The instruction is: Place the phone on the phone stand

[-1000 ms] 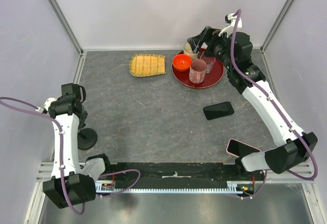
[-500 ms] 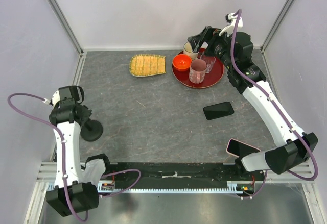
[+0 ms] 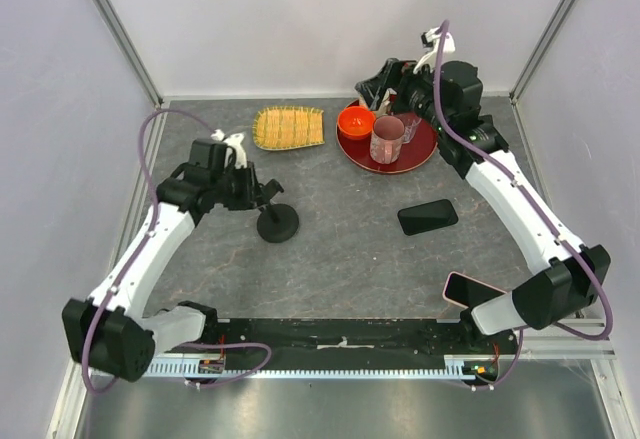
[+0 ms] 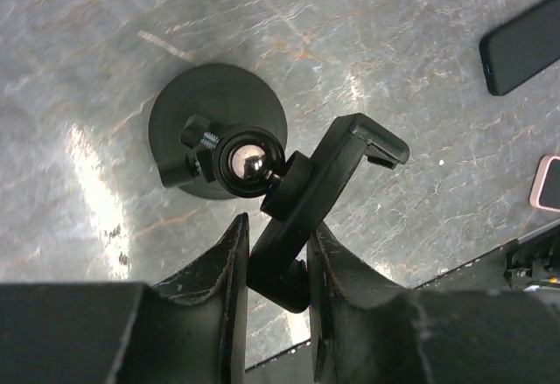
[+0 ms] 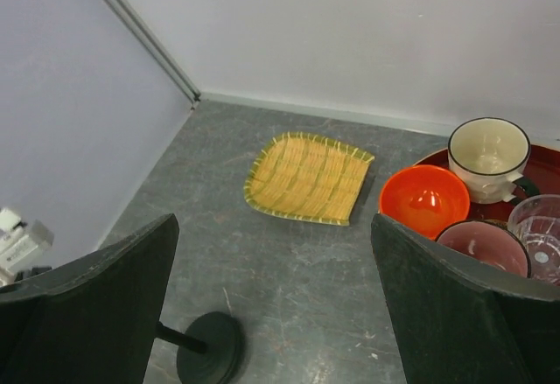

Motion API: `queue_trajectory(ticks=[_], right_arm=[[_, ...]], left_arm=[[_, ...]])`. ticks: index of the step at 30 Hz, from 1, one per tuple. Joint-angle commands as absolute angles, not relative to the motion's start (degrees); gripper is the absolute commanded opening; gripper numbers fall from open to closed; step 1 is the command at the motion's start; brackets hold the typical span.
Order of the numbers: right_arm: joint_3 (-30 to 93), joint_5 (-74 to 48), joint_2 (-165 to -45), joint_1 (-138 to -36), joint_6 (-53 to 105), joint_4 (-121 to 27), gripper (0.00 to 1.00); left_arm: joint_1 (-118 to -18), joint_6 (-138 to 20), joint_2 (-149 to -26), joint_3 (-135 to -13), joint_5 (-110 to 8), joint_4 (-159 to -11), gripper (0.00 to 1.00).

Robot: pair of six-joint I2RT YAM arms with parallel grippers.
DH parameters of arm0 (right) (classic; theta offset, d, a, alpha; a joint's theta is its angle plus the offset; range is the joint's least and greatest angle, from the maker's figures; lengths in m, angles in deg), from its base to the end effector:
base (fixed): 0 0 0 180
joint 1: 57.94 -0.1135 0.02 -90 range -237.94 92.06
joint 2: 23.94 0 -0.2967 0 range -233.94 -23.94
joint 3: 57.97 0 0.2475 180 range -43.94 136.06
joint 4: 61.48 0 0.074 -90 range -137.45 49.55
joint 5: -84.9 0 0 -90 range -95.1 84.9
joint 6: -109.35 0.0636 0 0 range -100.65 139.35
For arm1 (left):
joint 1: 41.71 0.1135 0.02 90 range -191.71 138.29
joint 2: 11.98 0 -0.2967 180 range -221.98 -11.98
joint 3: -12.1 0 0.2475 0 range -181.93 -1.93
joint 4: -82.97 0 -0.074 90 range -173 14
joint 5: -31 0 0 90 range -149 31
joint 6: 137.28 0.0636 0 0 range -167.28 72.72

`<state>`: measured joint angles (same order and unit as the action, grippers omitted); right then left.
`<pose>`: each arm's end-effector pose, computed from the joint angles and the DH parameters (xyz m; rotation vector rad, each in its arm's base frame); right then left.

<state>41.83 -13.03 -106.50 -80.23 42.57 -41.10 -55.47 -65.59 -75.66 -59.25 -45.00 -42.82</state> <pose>0.3249 0.1427 0.4736 -0.0961 1.6714 0.7185 0.2169 -0.0690 0.3140 0.0223 2.4239 -0.5522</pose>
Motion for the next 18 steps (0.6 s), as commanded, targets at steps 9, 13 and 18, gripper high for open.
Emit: queue_trajectory(ticks=[9, 13, 18], right_arm=[[48.4, -15.3, -110.8, -80.3, 26.3, -32.0, 0.98], [50.4, -14.2, -112.9, -80.3, 27.1, -30.0, 0.98], [52.0, -13.1, -114.5, -80.4, 29.3, -29.8, 0.98]], left_arm=[[-61.7, -48.6, -89.4, -71.3, -49.3, -42.0, 0.18], [-61.7, -48.0, -88.2, -70.0, -48.5, -44.0, 0.44], [-61.7, -48.2, -85.1, -66.7, -48.4, -47.1, 0.72]])
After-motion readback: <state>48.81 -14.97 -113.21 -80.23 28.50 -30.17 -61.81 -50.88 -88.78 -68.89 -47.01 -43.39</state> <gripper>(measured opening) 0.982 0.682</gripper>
